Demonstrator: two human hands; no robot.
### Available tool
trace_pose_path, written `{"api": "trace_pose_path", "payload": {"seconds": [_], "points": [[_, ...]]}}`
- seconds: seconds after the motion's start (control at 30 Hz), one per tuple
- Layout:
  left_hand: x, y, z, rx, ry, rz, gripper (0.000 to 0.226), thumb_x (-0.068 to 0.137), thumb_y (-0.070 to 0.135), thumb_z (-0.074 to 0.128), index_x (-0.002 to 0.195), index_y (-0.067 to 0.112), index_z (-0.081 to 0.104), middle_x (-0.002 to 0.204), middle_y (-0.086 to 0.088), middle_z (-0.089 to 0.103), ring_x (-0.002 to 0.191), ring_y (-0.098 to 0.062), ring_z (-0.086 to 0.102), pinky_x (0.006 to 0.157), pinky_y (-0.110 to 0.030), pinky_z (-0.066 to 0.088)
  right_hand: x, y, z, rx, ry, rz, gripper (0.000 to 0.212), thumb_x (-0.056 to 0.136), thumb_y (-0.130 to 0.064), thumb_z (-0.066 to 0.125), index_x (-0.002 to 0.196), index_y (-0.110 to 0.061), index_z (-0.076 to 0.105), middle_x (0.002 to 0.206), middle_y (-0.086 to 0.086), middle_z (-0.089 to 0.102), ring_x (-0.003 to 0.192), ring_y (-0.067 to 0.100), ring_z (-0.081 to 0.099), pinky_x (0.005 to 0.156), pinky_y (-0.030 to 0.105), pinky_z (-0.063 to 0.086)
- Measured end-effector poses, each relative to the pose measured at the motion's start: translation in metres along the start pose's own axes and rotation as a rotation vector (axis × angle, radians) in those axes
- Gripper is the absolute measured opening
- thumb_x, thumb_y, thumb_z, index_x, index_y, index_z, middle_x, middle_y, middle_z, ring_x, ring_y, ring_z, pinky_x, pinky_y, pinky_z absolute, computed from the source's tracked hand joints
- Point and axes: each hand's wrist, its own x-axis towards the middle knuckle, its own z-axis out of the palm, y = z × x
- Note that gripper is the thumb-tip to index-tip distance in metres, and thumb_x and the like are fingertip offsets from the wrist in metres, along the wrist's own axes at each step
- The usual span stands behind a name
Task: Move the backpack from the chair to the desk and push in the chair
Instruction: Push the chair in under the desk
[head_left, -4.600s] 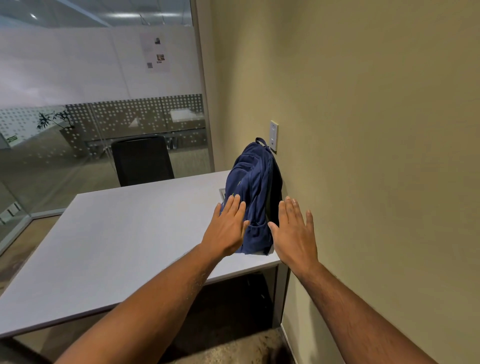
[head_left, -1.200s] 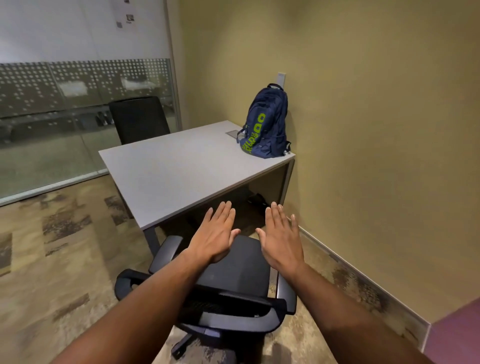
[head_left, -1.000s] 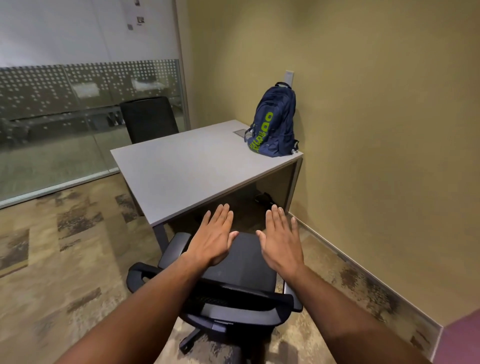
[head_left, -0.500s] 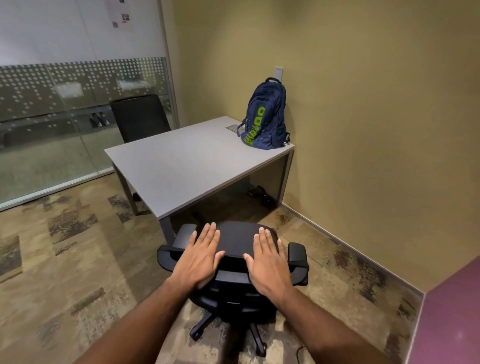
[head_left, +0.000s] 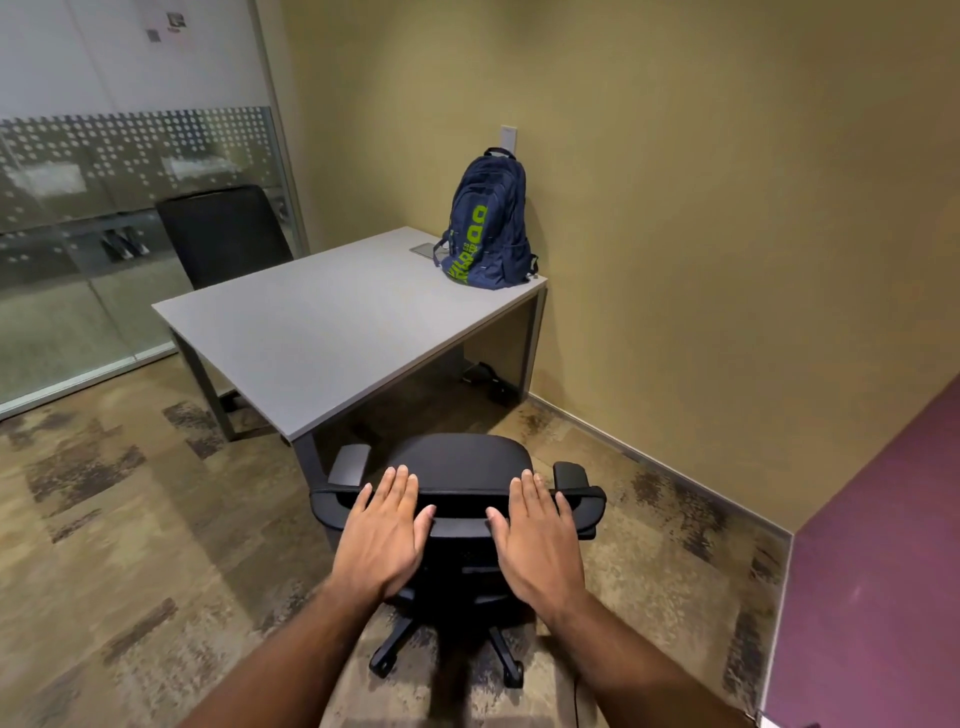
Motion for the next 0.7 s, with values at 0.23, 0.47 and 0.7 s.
{"api": "trace_pose_path", "payload": {"seconds": [0.23,0.47,0.7], "points": [[0.016,0.005,0.007,0.041,0.076,-0.028,0.073,0.102,0.052,0.007,0.154,0.011,0.036,0.162,-0.005,0.032,0.152,-0.016,0.021,0.124,-0.037,0.018,0.014,0.007,0.006,0.022,0.026,-0.012,0.084,0.096,-0.063,-0.006,0.157,-0.013,0.024,0.165,0.004,0.022,0.153,0.016,0.014,0.124,0.041,0.013],[0.052,0.012,0.015,0.062,0.081,-0.037,0.067,0.105,0.049,0.014,0.151,0.009,0.041,0.159,-0.008,0.038,0.150,-0.019,0.028,0.123,-0.038,0.022,0.052,0.021,0.011,0.006,0.056,0.008,0.072,0.102,-0.055,0.011,0.152,-0.011,0.038,0.159,0.007,0.036,0.149,0.019,0.027,0.121,0.042,0.022],[0.106,0.015,0.021,0.053,0.078,-0.069,0.066,0.104,0.048,0.013,0.152,0.010,0.040,0.159,-0.007,0.038,0.151,-0.018,0.028,0.123,-0.038,0.022,0.109,0.037,0.018,0.016,0.062,-0.021,0.068,0.102,-0.052,0.013,0.151,-0.013,0.040,0.159,0.004,0.037,0.149,0.017,0.026,0.122,0.041,0.021]]}}
